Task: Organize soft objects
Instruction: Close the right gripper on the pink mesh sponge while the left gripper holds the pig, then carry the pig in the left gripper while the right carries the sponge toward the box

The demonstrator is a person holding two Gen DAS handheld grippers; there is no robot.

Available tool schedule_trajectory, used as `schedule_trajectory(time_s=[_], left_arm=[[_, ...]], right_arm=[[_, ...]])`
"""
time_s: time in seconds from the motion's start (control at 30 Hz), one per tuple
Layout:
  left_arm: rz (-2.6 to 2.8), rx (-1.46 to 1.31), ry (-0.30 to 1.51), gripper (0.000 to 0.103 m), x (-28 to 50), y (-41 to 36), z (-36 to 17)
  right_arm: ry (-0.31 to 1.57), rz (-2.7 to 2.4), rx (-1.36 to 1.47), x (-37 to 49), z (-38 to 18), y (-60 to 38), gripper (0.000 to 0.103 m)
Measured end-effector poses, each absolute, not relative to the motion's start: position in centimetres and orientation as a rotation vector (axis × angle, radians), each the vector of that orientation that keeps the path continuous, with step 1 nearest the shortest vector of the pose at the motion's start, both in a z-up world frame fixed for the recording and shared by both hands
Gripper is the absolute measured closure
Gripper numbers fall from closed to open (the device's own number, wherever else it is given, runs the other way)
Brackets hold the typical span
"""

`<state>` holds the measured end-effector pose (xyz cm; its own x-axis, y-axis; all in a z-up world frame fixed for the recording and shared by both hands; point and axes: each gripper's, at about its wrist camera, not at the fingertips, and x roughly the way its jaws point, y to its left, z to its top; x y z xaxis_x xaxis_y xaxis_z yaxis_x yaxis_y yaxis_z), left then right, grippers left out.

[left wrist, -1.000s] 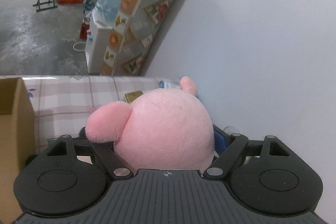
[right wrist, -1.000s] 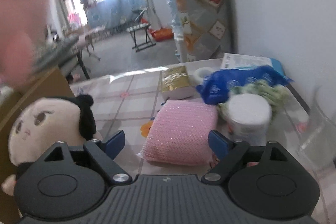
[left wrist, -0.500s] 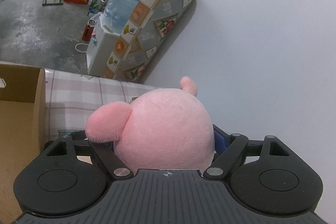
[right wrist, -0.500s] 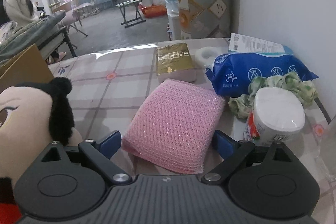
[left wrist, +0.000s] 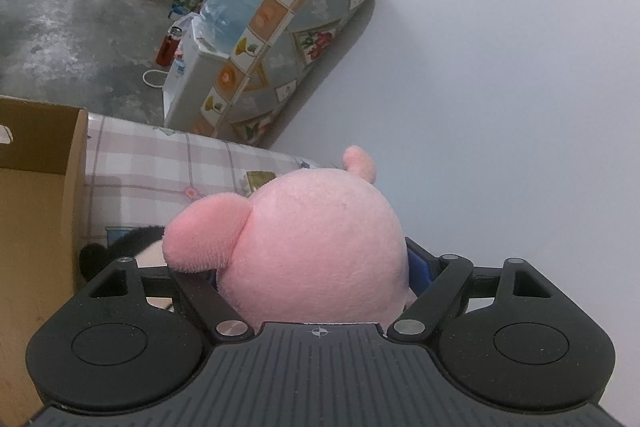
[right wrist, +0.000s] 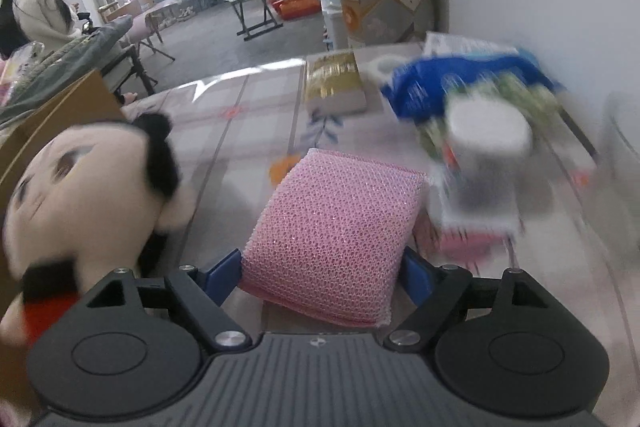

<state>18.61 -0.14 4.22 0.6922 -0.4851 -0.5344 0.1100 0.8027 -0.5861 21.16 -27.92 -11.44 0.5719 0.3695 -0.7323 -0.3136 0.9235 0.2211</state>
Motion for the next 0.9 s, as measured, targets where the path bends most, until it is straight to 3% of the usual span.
schedule_trajectory(time_s=[0.37,0.73,0.9], left_arm=[[-0.408,-0.541,0.743,0.022,15.4,-2.6,5.7],[-0.387,-0.543,0.653,0.022,8.1,-0.1,10.5],[-0.32,-0.543,0.598,0.022,4.5,3.3,12.4]], right_arm=[[0.884,0.437,0.061,9.1,-9.5,-32.9,0.049],[0.881,0.374,0.008,11.3,-11.0,-31.7,0.047],[0.851,0.35,-0.056,10.8,-11.1,-30.9,0.052]])
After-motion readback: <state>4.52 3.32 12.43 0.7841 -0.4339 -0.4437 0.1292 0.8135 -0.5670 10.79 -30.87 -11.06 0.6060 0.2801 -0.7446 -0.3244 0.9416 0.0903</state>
